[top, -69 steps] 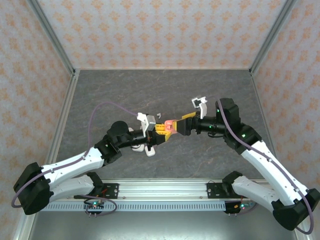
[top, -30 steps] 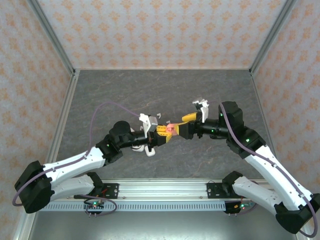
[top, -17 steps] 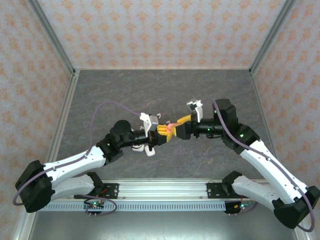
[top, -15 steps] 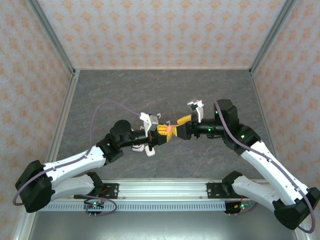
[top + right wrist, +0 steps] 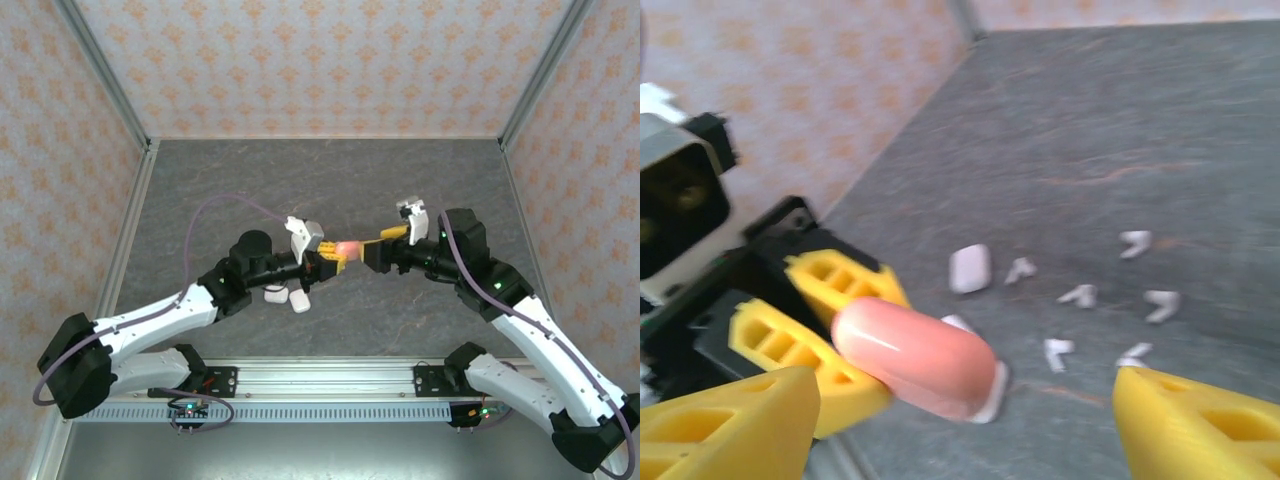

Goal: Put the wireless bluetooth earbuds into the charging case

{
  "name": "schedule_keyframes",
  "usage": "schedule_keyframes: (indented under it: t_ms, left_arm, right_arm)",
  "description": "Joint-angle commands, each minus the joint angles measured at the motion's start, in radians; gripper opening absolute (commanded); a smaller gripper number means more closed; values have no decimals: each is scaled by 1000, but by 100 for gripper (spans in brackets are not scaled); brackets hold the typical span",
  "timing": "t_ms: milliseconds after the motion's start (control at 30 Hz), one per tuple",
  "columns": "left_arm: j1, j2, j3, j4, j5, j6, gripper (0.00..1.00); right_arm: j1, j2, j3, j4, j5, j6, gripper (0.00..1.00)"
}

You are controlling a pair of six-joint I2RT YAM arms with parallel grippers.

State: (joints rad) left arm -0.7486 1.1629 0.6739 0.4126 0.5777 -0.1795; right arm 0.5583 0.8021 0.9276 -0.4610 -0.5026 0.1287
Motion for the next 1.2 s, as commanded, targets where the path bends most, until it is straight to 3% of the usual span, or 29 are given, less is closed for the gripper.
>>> schedule_keyframes:
  t_ms: [0,233,500,800,967,1167]
  left_arm:
    - [98,61,53,-58,19,-65,0]
    - [265,286,244,-259,93,-103,0]
    - [422,615,460,-290,227,-207,0]
    - [450,872,684,-434,196,-220,0]
    - [453,954,738,-459,175,-262,5]
    - [456,989,760,-482,160,-275,21]
  right_arm:
    - [-35,-54,4,-41,254,44,83]
    - [-78,-95,-99,-36,352,169,99]
    - [-81,-92,-196,41,350,253,99]
    - [-81,-73,-199,18,372,238,99]
    - [-81,-40,-186,-19,406,229,99]
    - [-81,-23,-173,-43,418,211,99]
